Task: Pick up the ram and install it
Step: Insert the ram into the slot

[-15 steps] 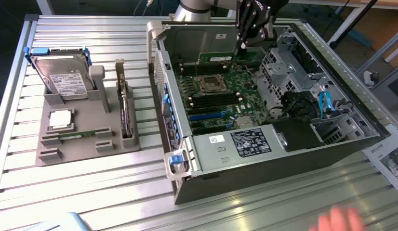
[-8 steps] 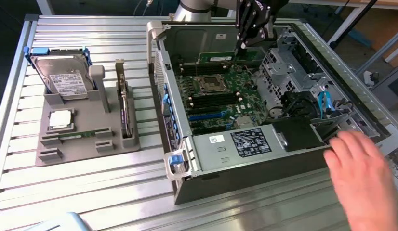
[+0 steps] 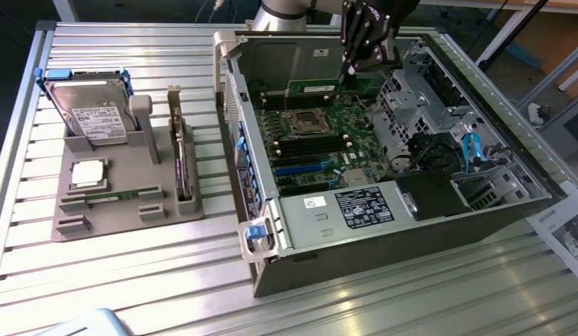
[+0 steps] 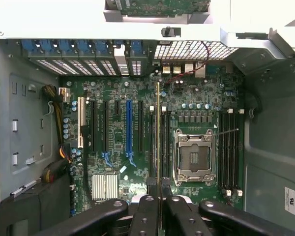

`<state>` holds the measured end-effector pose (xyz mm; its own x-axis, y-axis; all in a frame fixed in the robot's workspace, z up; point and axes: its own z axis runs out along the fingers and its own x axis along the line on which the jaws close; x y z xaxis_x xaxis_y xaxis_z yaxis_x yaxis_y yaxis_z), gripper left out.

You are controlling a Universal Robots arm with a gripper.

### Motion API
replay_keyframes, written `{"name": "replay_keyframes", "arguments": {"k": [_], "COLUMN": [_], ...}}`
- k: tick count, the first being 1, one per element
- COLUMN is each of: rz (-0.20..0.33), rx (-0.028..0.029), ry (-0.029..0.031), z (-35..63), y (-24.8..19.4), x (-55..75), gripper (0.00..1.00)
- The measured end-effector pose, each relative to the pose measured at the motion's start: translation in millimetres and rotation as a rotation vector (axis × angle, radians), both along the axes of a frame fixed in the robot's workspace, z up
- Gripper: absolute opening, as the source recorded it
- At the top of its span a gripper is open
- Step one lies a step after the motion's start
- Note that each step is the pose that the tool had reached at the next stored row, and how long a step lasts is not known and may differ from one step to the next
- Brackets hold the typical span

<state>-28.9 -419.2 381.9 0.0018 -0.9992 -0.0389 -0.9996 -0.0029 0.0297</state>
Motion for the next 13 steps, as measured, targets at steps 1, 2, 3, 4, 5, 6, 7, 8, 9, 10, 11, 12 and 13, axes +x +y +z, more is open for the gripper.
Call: {"name": "replay_keyframes", "arguments": {"k": [1, 2, 3, 4, 5, 6, 7, 8, 9, 10, 11, 12, 13], "rz": [0.0, 0.0, 0.0, 0.0, 0.0, 0.0, 0.0, 0.0, 0.0, 0.0, 0.0, 0.0, 0.0], "rx": [0.002, 0.0036, 0.0049, 0.0062, 0.0077, 0.0089, 0.0106, 0.012, 0.0136, 0.0146, 0.0154, 0.0162, 0.0169], "ry": [0.0, -0.0001, 0.0, 0.0, 0.0, 0.0, 0.0, 0.0, -0.0001, -0.0001, -0.0001, 0.0, 0.0], "z": [-1.8, -3.6, -5.6, -7.4, -9.1, -10.6, -12.6, -14.3, -16.7, -18.5, -19.8, -21.2, -22.5], "y": [0.0, 0.0, 0.0, 0.0, 0.0, 0.0, 0.0, 0.0, 0.0, 0.0, 0.0, 0.0, 0.0], "x": [0.0, 0.1, 0.0, 0.0, 0.1, 0.0, 0.0, 0.0, 0.0, 0.1, 0.1, 0.0, 0.1], "gripper": [0.12, 0.12, 0.12, 0.12, 0.12, 0.12, 0.12, 0.12, 0.12, 0.12, 0.12, 0.12, 0.12]}}
